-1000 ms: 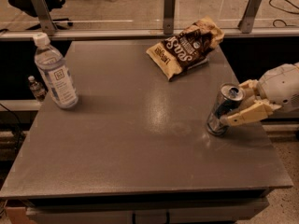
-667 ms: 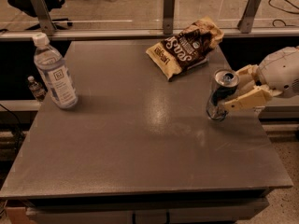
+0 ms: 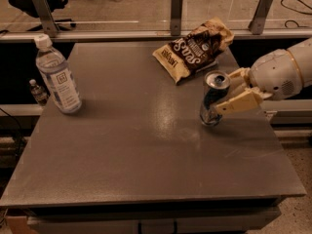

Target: Move redbull can near blue plastic bottle

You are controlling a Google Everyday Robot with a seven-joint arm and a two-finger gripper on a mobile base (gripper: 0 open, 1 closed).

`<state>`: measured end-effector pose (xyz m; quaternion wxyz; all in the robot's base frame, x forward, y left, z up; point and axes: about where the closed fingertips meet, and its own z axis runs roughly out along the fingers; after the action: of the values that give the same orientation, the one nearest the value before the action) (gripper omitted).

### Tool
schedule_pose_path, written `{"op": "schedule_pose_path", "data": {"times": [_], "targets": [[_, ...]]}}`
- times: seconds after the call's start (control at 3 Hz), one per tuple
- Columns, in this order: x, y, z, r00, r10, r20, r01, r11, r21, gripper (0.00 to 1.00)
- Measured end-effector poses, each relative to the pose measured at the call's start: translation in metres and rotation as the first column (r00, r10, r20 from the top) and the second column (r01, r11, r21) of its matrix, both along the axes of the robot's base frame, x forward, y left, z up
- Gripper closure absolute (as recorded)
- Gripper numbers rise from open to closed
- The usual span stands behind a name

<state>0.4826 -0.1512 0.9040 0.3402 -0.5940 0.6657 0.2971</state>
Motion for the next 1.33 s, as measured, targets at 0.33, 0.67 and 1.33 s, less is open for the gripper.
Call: {"op": "schedule_pose_path", "data": {"times": [0.33, 0.67, 1.33], "targets": [[0.008, 0.05, 0.004, 0.9992, 0.016, -0.037, -0.016, 1.0, -0.003, 1.0], [0.011, 0.099, 0.006, 0.9989, 0.026, -0.038, -0.026, 1.0, 0.016, 1.0], [0.046, 0.194, -0.007, 0.9926, 0.121, 0.005, -0.121, 0.99, 0.07, 1.0]]}}
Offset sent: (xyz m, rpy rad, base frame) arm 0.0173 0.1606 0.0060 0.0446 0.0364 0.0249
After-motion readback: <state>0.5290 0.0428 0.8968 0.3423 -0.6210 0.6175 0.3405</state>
